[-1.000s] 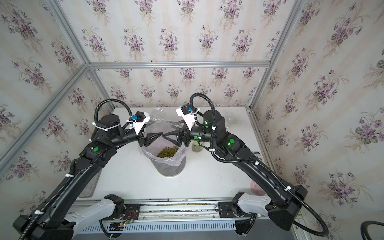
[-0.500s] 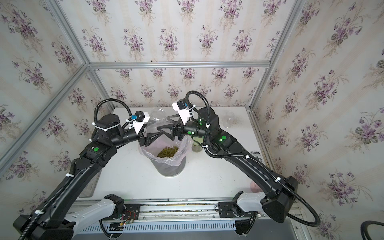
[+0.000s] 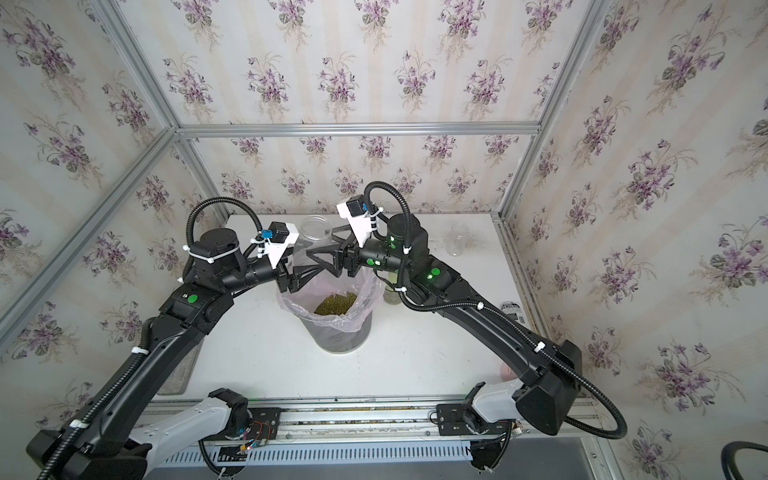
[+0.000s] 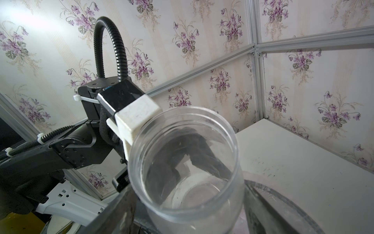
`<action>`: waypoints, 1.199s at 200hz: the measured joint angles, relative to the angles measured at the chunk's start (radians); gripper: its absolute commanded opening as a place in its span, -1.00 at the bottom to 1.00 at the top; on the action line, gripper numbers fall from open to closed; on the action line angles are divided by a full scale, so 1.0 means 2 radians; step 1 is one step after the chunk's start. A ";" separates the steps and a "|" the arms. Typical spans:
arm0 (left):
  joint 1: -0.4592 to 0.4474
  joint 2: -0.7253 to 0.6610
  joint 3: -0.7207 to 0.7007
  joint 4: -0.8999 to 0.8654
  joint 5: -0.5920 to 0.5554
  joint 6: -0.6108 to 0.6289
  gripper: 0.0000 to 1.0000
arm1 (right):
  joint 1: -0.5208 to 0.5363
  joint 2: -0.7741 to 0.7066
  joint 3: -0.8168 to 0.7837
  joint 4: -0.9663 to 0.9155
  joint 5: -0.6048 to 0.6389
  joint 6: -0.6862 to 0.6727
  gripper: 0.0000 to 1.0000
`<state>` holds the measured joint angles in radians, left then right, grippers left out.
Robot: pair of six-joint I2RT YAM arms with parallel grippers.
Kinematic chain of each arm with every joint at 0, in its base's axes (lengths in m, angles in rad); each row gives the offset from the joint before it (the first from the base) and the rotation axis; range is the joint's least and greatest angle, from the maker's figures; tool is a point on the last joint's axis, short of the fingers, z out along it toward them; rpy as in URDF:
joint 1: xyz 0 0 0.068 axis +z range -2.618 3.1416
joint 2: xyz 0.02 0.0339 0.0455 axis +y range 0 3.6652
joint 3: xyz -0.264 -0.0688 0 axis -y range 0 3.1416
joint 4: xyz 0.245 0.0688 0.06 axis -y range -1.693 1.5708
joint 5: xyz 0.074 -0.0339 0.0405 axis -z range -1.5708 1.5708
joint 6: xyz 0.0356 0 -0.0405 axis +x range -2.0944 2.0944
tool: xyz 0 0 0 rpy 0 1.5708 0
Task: Empty moldy mung beans from jars
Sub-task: Place the jar at the center of the board.
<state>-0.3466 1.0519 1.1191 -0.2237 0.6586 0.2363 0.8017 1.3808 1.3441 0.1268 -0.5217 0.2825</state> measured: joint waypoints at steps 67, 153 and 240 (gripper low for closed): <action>0.000 0.000 0.000 0.003 0.002 -0.003 -0.18 | 0.004 0.026 0.012 0.027 -0.007 0.005 0.57; 0.000 0.000 0.000 0.003 0.008 -0.007 -0.07 | 0.007 0.033 0.016 0.035 -0.009 0.004 0.37; -0.001 -0.004 -0.004 0.008 -0.010 -0.014 0.99 | 0.011 0.031 0.016 0.034 -0.022 0.005 0.17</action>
<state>-0.3477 1.0447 1.1110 -0.2077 0.6380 0.2085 0.8242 1.4422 1.3754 0.1951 -0.5652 0.2928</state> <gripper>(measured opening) 0.994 0.658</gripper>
